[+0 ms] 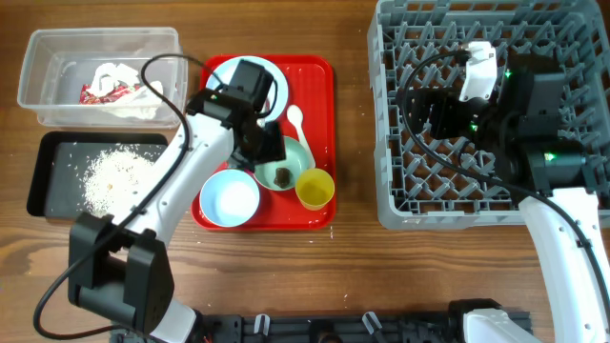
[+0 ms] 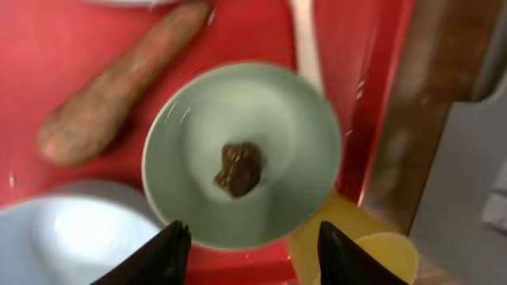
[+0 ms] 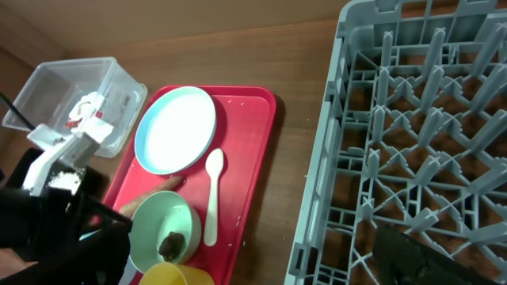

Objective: Sort waste into correct bins and load items into the dishwasher rack
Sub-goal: 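Return the plate to the red tray and grasp the yellow cup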

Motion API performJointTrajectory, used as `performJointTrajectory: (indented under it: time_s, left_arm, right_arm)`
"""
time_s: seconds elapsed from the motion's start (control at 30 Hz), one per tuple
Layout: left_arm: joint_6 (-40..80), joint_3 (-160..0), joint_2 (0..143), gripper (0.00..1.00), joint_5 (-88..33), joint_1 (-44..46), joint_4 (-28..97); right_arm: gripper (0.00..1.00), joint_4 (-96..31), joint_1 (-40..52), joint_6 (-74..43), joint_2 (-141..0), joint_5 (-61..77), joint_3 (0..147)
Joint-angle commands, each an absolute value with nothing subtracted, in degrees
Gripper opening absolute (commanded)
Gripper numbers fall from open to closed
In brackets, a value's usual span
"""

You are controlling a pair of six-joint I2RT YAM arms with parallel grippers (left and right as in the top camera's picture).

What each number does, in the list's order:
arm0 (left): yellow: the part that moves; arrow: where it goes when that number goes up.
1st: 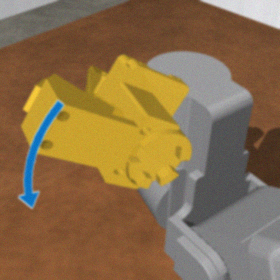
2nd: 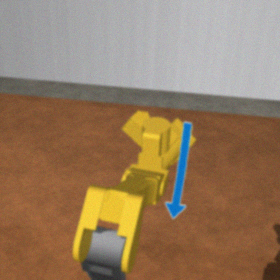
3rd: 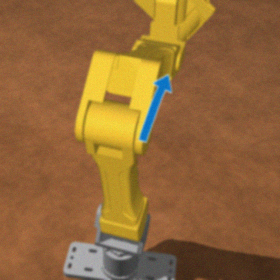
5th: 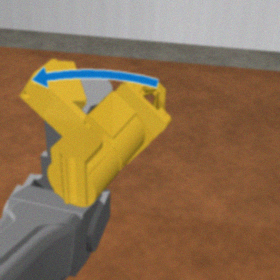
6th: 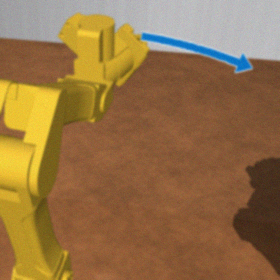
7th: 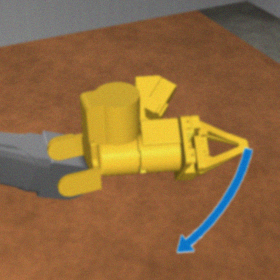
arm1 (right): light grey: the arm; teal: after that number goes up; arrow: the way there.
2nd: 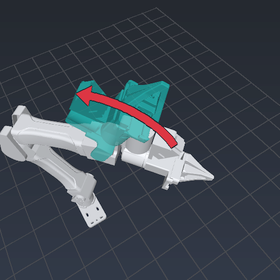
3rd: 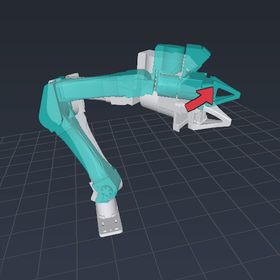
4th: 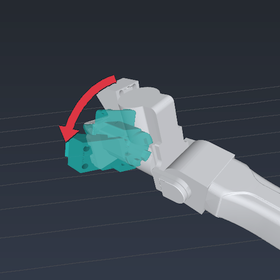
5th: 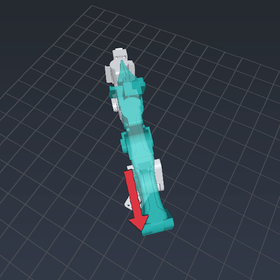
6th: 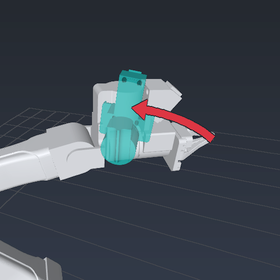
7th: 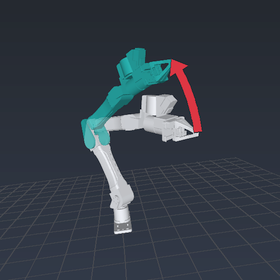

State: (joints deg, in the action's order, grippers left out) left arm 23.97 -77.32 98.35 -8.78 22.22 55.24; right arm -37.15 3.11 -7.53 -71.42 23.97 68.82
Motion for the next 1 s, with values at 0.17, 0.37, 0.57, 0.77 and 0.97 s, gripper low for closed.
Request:
performJointTrajectory:
  time_s: [0.17, 0.37, 0.57, 0.77, 0.97]
  left_arm:
    - [11.92, -78.0, 99.94, 0.57, -13.45, 27.64, 55.35]
    - [12.21, -77.91, 106.0, 0.43, -13.41, 31.07, 56.36]
    - [12.21, -77.91, 106.3, 0.22, -13.45, 31.18, 55.92]
    - [12.21, -77.91, 106.32, 0.14, -13.39, 32.56, 55.66]
    - [12.49, -77.91, 106.3, 0.04, -13.08, 33.32, 54.41]
  right_arm:
    - [1.0, -36.91, 3.2, -7.9, -71.92, 23.81, 69.67]
    - [1.0, -36.91, 3.2, -7.9, -71.92, 23.81, 69.69]
    - [1.0, -36.91, 3.2, -7.92, -71.92, 23.83, 69.67]
    - [1.0, -36.88, 3.2, -7.94, -71.92, 23.81, 69.67]
    - [1.0, -36.86, 3.2, -7.97, -71.92, 23.83, 69.69]
